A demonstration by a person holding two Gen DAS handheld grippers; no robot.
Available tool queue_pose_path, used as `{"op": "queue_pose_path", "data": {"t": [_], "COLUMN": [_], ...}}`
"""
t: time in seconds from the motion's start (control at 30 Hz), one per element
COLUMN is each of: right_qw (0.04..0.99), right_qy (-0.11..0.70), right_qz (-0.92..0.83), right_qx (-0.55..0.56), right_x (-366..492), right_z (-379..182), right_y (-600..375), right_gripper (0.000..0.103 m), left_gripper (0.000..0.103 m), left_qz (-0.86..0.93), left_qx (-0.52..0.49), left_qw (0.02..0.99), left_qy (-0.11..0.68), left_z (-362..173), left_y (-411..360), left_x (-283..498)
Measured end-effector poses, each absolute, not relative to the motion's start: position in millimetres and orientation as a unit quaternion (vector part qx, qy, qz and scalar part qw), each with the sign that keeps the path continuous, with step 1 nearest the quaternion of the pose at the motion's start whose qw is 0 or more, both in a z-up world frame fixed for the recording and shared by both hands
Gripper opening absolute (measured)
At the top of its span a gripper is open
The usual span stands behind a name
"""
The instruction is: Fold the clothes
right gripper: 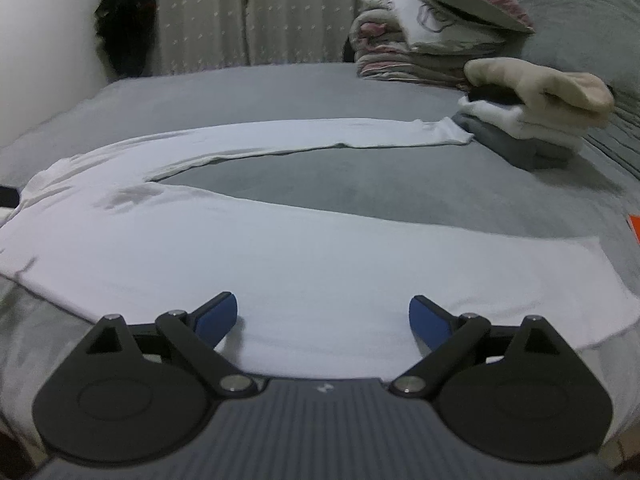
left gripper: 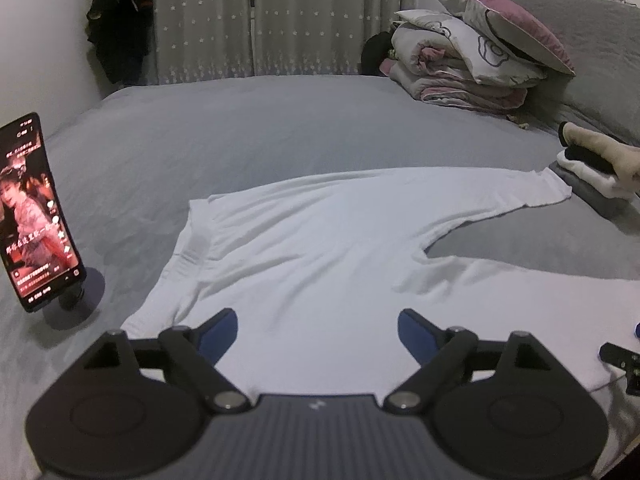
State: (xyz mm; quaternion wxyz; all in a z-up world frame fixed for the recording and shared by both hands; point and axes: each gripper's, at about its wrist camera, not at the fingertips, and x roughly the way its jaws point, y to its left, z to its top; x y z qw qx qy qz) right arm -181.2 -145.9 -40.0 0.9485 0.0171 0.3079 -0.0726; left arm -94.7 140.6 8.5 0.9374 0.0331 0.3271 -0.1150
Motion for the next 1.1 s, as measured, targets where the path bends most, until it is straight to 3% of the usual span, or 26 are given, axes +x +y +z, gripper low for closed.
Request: {"op": "queue_pose_path", "data": {"t": [0.27,0.8,0.9,1.03,1.1], "right_qw": [0.946,0.923,0.922,0.925,0.926], "right_qy": [0.322,0.376,0.377,0.367,0.362], "right_qz": [-0.038,0.074,0.084,0.096,0.109], "right_qx": [0.002,0.044,0.023,-0.002,-0.009], "right_x": [-149,-29,-8,18,31], "right_z": [3,41,40,32,28], "right_y": [-130,-75,-63,-48,-41], "right_gripper": [0.095,0.095,0.095,0.095,0.095], "left_gripper": [0.097,0.098,0.091,0.074,0.072], "left_qz": [-0.118,-0.098,-0.089,-0.081,-0.083], "left_qx": [0.023,-0.017,-0.038,-0.068,-0.070], "left_qw": [0.940,0.932,0.935,0.940,0.943], "left_qy": [0.320,0.349,0.341,0.325,0.314], "left_z": [17,5,2,-1,-4], "left_y": [131,155,163,174,177], "left_x": [-90,-45,-36,-22,-17]}}
